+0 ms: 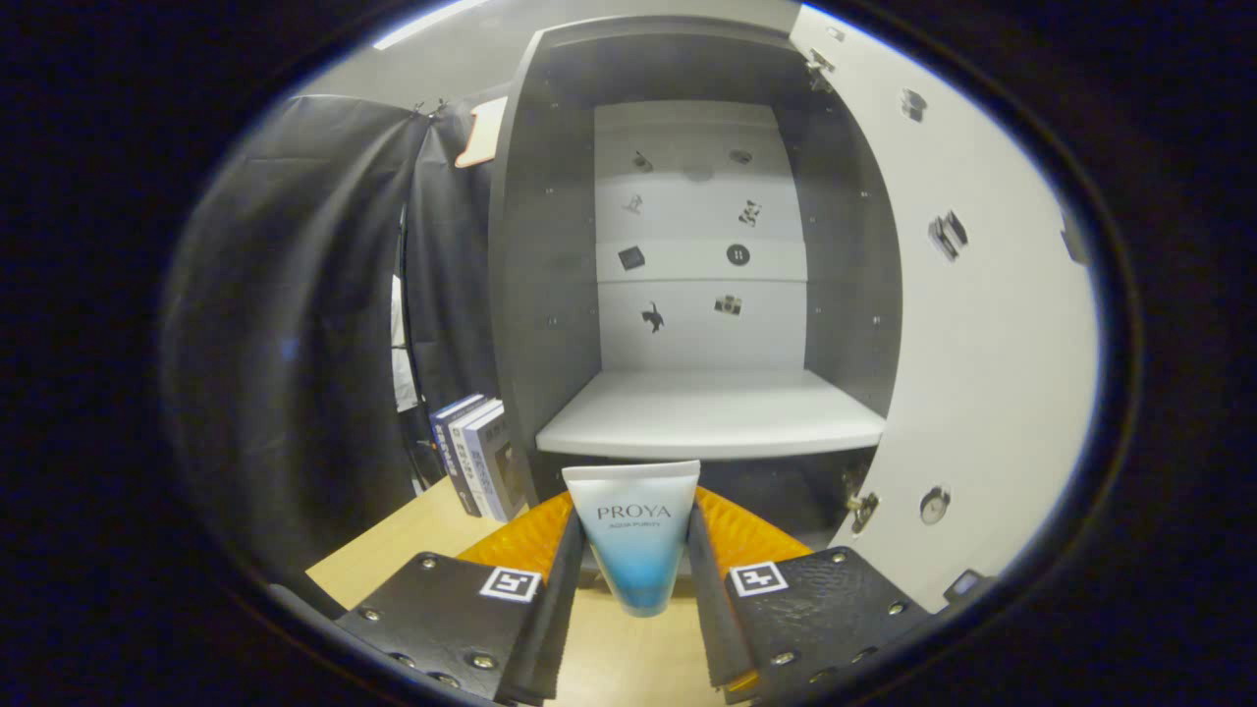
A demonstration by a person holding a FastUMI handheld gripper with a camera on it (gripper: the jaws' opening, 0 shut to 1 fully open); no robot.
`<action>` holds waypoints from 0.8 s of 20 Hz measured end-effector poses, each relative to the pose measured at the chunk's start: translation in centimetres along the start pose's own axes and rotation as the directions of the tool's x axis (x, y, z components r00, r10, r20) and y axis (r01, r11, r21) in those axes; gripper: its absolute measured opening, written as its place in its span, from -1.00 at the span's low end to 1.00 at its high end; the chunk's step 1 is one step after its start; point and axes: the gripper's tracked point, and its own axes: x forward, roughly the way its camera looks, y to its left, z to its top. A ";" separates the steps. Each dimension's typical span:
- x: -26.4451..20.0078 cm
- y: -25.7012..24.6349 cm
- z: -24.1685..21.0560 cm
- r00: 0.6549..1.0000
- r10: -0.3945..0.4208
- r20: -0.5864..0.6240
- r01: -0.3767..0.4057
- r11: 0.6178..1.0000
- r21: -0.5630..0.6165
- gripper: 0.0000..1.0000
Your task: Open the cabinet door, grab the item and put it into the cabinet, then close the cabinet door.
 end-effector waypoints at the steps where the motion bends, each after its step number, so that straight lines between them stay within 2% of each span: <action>1: 0.6 0.0 1.5 1.000 0.001 0.027 -0.001 1.000 -0.008 0.11; 4: 3.3 -0.8 5.6 0.995 -0.009 0.095 0.011 1.000 -0.025 0.11; 9: 8.4 -3.1 9.6 0.986 -0.055 0.157 0.056 0.998 0.000 0.11; 16: 14.9 -5.5 10.2 0.981 -0.092 0.171 0.091 0.996 0.013 0.10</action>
